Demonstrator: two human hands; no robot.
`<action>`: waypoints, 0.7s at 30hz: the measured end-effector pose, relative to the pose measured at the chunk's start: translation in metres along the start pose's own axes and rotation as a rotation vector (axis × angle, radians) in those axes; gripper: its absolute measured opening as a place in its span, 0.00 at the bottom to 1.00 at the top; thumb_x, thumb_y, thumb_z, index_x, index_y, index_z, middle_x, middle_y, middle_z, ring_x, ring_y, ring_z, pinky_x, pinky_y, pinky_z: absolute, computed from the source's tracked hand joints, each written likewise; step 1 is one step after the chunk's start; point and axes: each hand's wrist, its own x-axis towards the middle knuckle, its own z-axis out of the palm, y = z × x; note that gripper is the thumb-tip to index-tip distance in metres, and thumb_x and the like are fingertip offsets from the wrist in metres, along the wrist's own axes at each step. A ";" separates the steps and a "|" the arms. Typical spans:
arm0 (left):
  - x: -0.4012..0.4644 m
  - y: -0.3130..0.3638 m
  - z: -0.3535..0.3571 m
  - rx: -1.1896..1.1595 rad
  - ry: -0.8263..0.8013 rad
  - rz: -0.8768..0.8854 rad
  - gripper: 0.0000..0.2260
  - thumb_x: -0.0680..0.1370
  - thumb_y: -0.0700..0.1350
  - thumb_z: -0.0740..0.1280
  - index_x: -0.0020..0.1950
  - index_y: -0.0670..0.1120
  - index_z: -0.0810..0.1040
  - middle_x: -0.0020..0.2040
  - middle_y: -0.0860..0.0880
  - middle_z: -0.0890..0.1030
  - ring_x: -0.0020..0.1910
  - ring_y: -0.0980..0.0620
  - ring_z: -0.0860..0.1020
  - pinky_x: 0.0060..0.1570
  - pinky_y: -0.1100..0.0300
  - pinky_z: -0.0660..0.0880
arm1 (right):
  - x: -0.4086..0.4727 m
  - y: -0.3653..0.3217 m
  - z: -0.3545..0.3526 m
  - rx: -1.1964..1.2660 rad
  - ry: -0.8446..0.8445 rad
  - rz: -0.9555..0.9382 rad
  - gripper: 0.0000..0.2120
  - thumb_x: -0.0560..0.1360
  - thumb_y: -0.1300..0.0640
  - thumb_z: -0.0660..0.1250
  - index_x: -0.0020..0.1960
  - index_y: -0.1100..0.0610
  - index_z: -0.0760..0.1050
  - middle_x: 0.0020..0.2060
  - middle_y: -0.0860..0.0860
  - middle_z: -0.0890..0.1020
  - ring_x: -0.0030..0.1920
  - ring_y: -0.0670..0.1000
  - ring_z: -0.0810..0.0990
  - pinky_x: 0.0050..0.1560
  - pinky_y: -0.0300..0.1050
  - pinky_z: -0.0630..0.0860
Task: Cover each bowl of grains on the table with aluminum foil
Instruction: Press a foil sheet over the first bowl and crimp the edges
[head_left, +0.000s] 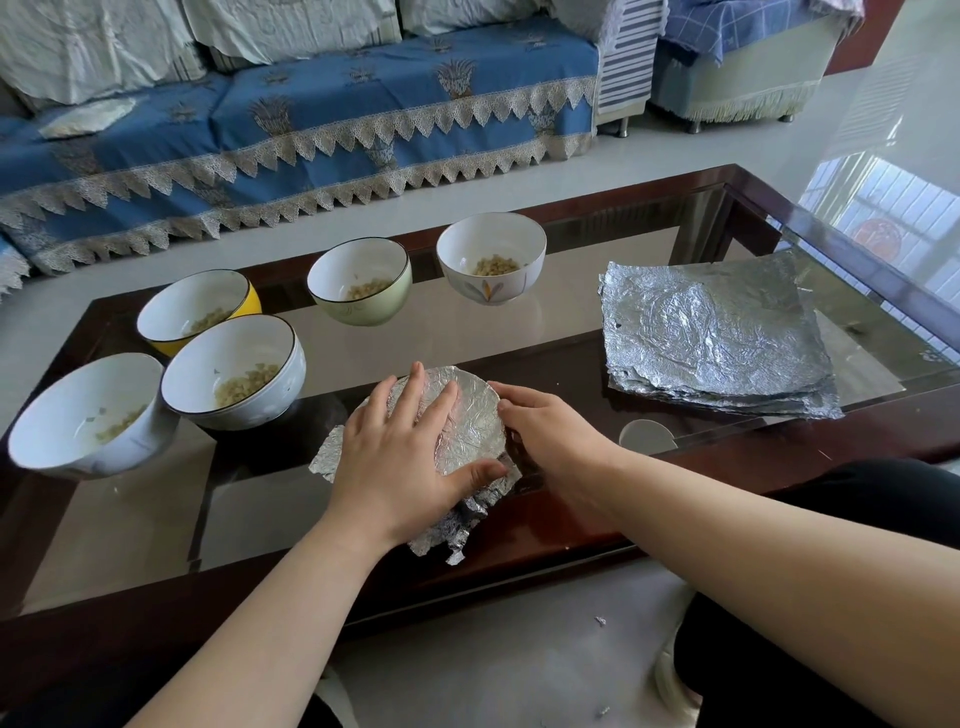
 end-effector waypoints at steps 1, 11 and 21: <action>0.000 0.000 0.000 0.001 -0.003 -0.001 0.54 0.60 0.83 0.30 0.80 0.58 0.52 0.82 0.50 0.47 0.79 0.46 0.47 0.75 0.43 0.53 | 0.000 -0.001 -0.001 -0.017 -0.036 -0.004 0.15 0.82 0.60 0.56 0.56 0.48 0.81 0.43 0.45 0.85 0.44 0.47 0.81 0.51 0.46 0.77; 0.002 -0.001 0.000 -0.005 0.002 -0.003 0.54 0.60 0.83 0.31 0.80 0.59 0.53 0.82 0.50 0.47 0.79 0.46 0.48 0.74 0.43 0.53 | -0.002 0.004 0.002 0.007 -0.037 0.005 0.14 0.84 0.55 0.55 0.61 0.50 0.78 0.56 0.46 0.82 0.61 0.45 0.78 0.67 0.44 0.70; 0.002 -0.001 0.000 -0.004 0.005 -0.008 0.53 0.61 0.83 0.32 0.80 0.58 0.54 0.82 0.50 0.49 0.79 0.45 0.50 0.74 0.43 0.54 | 0.006 0.009 -0.001 0.304 -0.094 0.095 0.14 0.79 0.58 0.60 0.57 0.58 0.82 0.58 0.65 0.80 0.52 0.57 0.71 0.53 0.51 0.64</action>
